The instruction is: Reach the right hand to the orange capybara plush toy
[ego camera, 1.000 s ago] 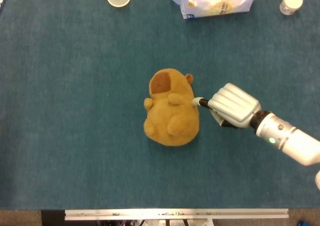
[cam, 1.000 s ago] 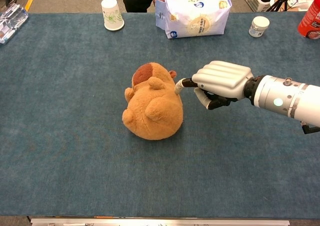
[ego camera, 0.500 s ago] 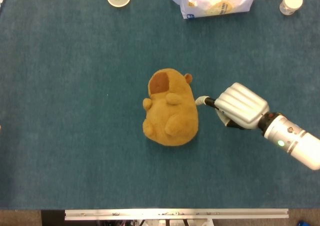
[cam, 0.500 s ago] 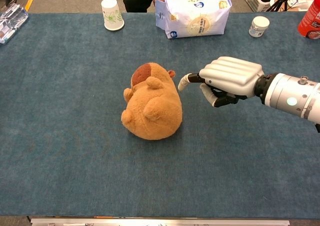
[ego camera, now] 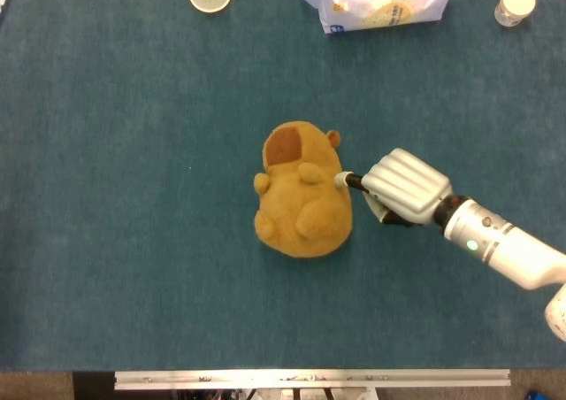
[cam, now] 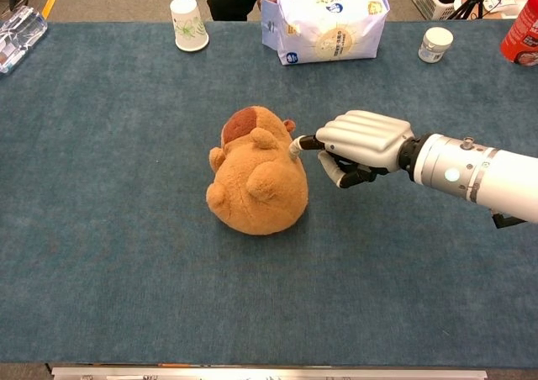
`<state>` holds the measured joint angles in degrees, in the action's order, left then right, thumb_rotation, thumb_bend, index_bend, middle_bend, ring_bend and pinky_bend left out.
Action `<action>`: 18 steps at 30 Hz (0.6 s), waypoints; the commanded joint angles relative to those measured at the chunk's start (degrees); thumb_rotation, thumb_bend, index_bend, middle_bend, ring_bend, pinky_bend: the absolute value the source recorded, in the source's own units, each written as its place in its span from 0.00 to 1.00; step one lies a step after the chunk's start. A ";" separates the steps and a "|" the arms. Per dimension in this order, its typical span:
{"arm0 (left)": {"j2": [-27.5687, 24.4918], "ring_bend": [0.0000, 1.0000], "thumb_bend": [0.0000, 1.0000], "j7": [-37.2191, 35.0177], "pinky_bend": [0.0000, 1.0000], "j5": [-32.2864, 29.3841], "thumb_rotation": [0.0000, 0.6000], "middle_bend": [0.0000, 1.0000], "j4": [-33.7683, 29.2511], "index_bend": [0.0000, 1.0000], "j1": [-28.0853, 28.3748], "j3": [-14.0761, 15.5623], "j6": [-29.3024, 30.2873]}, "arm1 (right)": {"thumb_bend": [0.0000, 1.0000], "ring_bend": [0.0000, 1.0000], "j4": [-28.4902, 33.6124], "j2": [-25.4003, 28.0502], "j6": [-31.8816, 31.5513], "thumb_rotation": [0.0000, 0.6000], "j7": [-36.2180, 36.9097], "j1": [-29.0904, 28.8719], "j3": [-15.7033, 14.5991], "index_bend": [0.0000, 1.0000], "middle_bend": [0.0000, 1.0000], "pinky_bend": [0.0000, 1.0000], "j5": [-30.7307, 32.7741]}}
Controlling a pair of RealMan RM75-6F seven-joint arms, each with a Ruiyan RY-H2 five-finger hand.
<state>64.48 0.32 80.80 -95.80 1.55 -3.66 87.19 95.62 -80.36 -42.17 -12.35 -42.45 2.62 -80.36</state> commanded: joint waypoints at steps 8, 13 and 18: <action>0.69 0.47 0.10 0.43 0.62 0.75 1.00 0.60 -0.51 0.60 0.42 -0.24 0.03 | 1.00 0.97 11.03 11.18 -13.34 1.00 -2.81 6.16 -2.04 0.26 1.00 1.00 -6.30; 1.27 0.47 0.10 1.10 0.62 0.94 1.00 0.60 -0.69 0.60 1.41 -0.49 -1.12 | 1.00 0.94 12.12 15.75 -23.86 1.00 -5.79 12.33 -3.15 0.26 0.97 1.00 -8.92; 1.72 0.47 0.10 0.24 0.62 0.80 1.00 0.60 -0.96 0.60 2.84 -1.26 -2.69 | 0.99 0.84 11.25 19.57 -31.01 1.00 -8.70 18.62 -5.25 0.26 0.86 0.99 -8.58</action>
<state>66.06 0.83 81.67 -96.72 4.10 -4.74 84.82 106.84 -63.26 -70.19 -18.89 -26.94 -1.20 -88.58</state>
